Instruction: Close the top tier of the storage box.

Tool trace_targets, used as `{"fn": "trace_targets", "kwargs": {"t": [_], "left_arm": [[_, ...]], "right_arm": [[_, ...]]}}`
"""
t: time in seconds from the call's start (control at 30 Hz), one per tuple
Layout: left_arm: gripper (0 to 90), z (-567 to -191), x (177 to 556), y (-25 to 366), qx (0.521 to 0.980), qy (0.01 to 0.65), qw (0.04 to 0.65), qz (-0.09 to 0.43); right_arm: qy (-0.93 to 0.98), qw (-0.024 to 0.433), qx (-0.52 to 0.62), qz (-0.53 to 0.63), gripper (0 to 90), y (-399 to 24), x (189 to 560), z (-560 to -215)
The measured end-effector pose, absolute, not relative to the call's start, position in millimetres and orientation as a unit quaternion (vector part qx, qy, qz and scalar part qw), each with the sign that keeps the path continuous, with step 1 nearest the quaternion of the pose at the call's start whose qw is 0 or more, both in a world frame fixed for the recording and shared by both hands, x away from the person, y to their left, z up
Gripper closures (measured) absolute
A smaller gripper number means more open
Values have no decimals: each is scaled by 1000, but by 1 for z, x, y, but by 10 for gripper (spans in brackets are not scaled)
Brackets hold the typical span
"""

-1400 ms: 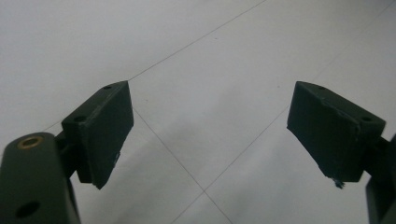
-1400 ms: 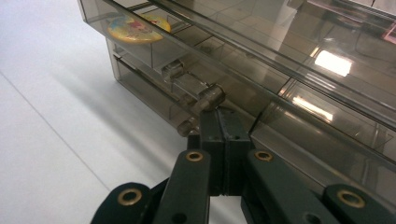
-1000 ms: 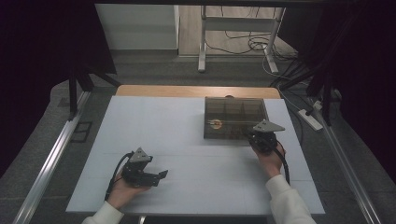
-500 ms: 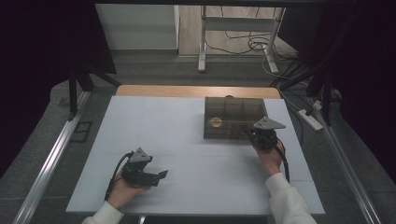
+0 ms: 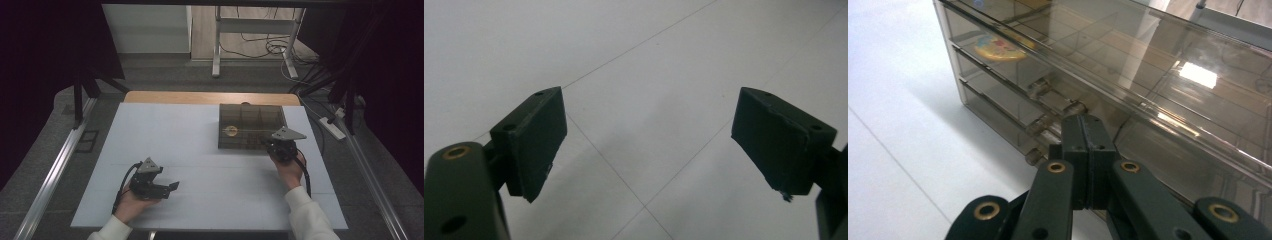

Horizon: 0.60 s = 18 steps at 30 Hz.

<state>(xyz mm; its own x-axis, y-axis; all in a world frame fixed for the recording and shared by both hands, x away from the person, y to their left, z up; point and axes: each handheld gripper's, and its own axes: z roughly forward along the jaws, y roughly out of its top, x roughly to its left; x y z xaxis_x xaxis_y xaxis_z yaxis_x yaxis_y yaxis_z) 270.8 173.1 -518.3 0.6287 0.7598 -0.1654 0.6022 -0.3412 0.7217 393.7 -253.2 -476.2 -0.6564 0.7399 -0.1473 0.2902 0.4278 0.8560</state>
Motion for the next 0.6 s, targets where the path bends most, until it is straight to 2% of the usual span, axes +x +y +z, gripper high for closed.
{"fn": "trace_targets", "kwargs": {"t": [0.13, 0.27, 0.43, 0.6], "left_arm": [[148, -519, 271, 175, 811, 421, 393, 100], [148, -518, 271, 175, 811, 420, 395, 101], [148, -518, 271, 175, 811, 420, 394, 103], [148, -517, 271, 174, 813, 417, 393, 106]], "right_arm": [[810, 265, 311, 421, 891, -253, 388, -474], [813, 257, 312, 419, 818, -258, 380, -473], [819, 240, 322, 410, 543, -267, 369, -475], [815, 230, 329, 417, 379, -274, 359, -476]]}}
